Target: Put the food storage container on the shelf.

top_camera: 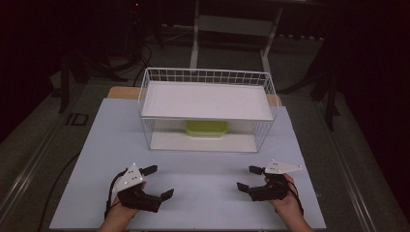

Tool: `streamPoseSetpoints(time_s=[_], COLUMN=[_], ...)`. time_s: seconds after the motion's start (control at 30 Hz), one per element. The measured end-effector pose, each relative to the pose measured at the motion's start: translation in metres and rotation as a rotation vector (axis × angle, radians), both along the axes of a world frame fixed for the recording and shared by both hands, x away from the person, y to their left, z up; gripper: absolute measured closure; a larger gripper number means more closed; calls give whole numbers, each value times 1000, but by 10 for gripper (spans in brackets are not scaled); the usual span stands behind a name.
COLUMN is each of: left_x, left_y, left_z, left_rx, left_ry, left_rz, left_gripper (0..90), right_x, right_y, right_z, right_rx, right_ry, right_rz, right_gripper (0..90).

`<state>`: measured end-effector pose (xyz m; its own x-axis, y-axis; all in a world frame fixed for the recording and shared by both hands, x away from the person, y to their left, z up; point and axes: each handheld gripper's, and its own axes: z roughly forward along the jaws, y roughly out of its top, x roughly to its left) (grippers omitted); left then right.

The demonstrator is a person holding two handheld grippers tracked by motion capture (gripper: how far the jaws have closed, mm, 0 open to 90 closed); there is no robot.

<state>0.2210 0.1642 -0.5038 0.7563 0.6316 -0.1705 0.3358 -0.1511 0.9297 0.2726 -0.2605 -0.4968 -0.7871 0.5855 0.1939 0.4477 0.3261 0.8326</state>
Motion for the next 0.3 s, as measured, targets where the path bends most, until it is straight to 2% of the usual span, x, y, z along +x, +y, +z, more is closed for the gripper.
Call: streamPoseSetpoints(time_s=[0.13, 0.3], left_x=[3, 4], left_y=[2, 2], left_z=[-1, -3], left_rx=[-17, -14], left_ry=[10, 16], left_rz=[3, 6], left_gripper=[12, 12], right_x=[0, 2], right_y=[0, -1], right_z=[-1, -2], right_rx=[3, 3], right_ry=[3, 17], right_rz=[1, -3], right_gripper=[145, 145])
